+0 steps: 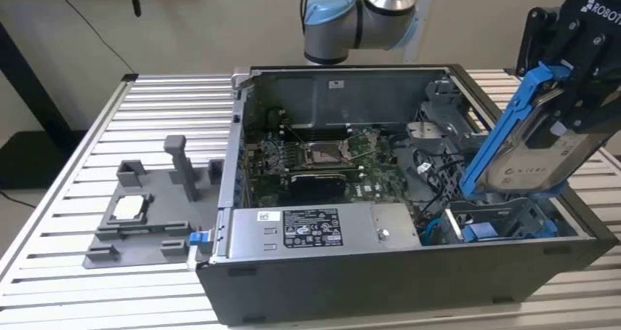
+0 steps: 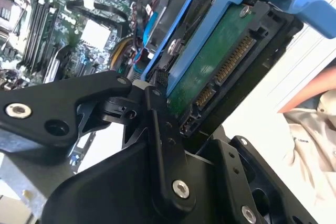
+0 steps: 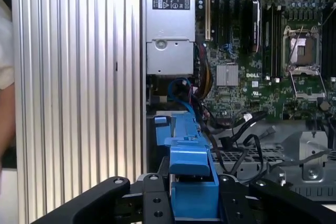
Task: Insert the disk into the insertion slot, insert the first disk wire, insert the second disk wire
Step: 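Insert the disk into the insertion slot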
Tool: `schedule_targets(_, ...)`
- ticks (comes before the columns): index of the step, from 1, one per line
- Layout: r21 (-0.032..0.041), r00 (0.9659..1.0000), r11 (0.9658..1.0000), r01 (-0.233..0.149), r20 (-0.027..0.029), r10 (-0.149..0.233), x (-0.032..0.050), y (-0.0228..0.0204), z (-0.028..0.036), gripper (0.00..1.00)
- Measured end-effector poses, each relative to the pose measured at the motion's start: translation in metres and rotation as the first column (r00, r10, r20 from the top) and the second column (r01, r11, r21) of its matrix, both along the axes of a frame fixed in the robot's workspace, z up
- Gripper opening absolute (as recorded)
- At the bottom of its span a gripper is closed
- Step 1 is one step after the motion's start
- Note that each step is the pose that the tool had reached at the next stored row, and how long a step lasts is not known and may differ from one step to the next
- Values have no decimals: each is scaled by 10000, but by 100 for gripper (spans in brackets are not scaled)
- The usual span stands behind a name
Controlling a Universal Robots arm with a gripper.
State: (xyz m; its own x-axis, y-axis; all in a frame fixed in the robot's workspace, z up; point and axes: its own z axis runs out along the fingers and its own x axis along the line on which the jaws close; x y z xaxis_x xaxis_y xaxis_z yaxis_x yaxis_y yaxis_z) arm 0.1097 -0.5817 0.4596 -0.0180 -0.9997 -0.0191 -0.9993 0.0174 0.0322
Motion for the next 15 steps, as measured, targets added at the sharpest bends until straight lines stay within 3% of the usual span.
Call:
schedule_targets(6, 22, 10000, 10000, 1, 0, -1, 34, 0, -101, 33)
schedule_targets(15, 180, 10000, 9998, 0, 0, 0, 44, 0, -250, 33)
